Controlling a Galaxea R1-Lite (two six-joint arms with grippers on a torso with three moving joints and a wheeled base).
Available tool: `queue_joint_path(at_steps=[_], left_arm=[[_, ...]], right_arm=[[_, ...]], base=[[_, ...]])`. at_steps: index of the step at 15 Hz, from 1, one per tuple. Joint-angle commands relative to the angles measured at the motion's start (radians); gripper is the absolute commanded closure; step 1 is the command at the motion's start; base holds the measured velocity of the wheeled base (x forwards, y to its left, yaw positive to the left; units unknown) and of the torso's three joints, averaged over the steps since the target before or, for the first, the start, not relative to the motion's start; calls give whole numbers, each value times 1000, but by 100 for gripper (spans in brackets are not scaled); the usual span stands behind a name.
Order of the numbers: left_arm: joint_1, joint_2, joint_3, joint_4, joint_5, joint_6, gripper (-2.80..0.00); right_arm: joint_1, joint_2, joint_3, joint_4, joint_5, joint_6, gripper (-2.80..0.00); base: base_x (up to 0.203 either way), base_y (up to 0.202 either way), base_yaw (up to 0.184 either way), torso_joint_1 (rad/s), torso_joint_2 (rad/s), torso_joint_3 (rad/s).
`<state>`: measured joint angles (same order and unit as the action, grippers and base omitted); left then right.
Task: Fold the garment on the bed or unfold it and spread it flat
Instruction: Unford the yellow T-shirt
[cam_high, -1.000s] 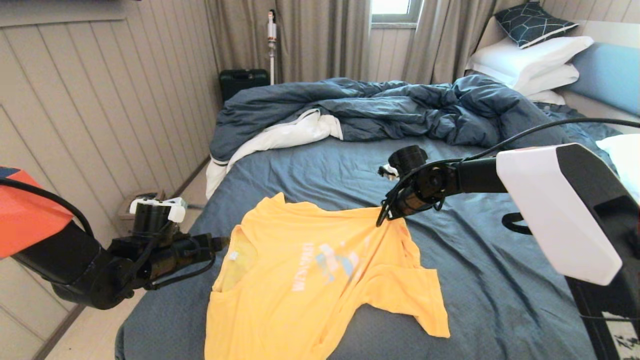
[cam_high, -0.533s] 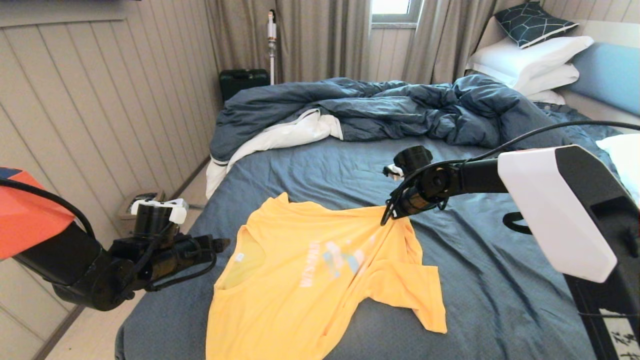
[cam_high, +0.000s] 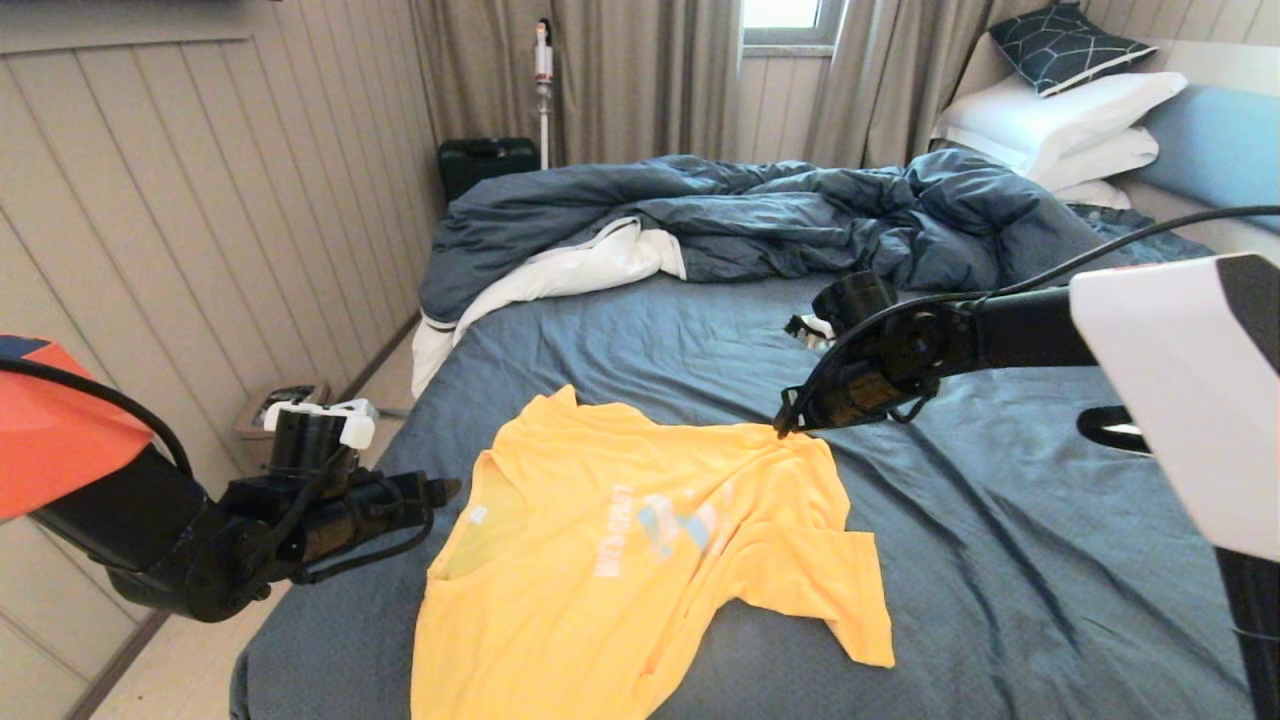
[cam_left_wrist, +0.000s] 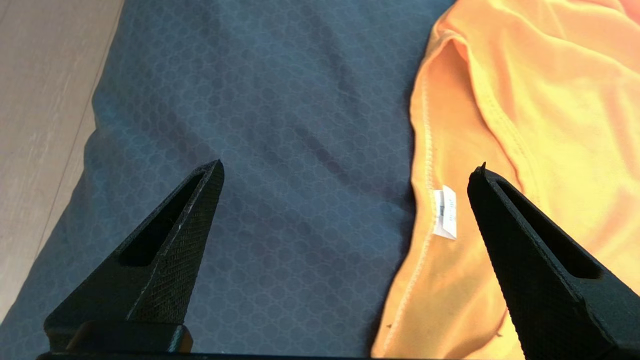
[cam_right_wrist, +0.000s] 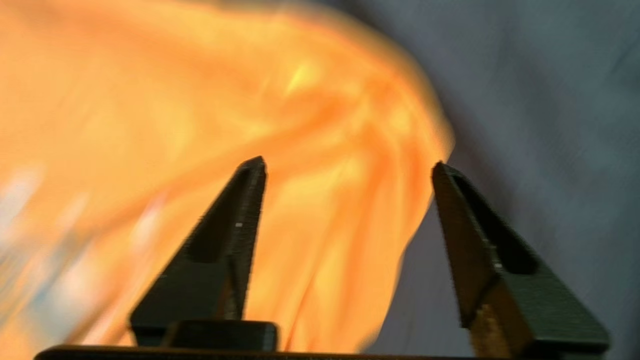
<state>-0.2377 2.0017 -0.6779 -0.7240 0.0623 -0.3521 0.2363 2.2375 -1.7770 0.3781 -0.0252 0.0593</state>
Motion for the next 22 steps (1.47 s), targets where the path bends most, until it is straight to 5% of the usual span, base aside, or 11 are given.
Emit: queue_joint_path(at_steps=[1,2,6,10,11,20,21,22], left_arm=[[-1,-4,1,-5,1,-1,-280],[-4,-8,4,-5,1,-2,-280],[-14,-4,5,-5,2,-4,-280],[-14,-9,6,-6,7,-2,-280],[-14,-11,4,-6,12,-2,0],[-19,27,-3,-8,17,-2,0],[-19,31,-3,-8,16,-2,0],[-20,31,-3,-6,16,-2,0]], right_arm=[[7,-138,117,23,63,14,-280],[16,-189,204,34,84,20,0],[62,-385,482,45,116,20,0],[89,-435,608,40,117,18,0],[90,-438,628,36,117,19,0],[104,-400,656,-30,51,30,0],[106,-387,656,-38,24,30,-280],[116,-368,651,-41,-12,30,-280]], base=[[0,0,0,0,0,0],[0,0,0,0,0,0],[0,0,0,0,0,0],[0,0,0,0,0,0],[0,0,0,0,0,0],[0,0,0,0,0,0],[0,0,0,0,0,0],[0,0,0,0,0,0]])
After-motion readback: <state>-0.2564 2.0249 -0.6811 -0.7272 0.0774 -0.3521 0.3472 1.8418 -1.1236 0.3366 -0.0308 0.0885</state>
